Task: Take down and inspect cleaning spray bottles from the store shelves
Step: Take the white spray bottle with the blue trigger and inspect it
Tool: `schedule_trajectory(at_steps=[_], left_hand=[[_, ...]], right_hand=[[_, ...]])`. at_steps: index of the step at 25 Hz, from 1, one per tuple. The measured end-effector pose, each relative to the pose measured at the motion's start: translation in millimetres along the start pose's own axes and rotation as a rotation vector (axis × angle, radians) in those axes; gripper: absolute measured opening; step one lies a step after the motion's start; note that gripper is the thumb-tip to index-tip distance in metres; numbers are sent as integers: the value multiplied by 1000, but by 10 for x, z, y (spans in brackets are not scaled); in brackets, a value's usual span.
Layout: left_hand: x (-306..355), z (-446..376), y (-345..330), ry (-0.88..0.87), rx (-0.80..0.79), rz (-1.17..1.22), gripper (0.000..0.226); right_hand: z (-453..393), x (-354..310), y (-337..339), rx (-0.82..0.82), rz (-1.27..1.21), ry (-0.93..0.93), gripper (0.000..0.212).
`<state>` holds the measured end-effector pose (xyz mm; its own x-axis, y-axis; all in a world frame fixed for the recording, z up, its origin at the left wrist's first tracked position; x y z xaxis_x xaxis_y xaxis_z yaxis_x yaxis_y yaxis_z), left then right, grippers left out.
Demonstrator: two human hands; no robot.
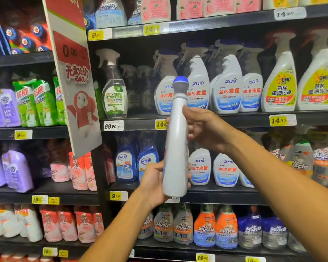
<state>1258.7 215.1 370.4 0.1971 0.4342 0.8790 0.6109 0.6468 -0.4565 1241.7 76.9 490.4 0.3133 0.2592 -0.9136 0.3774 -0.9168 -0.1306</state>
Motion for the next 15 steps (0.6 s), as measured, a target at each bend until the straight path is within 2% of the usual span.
schedule_trajectory(at_steps=[3, 7, 9, 12, 15], left_hand=[[42, 38, -70, -57, -64, -108, 45], [-33, 69, -53, -61, -240, 37, 86], [-79, 73, -70, -81, -277, 55, 92], [-90, 57, -58, -115, -269, 78, 91], [-78, 62, -64, -107, -327, 127, 93]], right_hand=[[4, -84, -62, 110, 100, 84, 50], [-40, -54, -116, 297, 166, 112, 41], [-57, -30, -159, 347, 157, 112, 37], [-59, -24, -156, 314, 164, 96, 28], [-37, -40, -158, 257, 159, 83, 22]])
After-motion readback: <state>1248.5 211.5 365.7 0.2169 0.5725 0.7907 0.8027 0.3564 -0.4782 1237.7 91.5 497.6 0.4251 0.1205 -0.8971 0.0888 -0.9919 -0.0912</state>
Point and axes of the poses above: each hand's wrist, its own z-axis away from the middle knuckle, its own y-axis out of the back of the hand, x = y × z, the point moved 3 cm from there along -z, towards the middle knuckle, and after that the axes turned 8 degrees about -z, right-handed, at the moved point
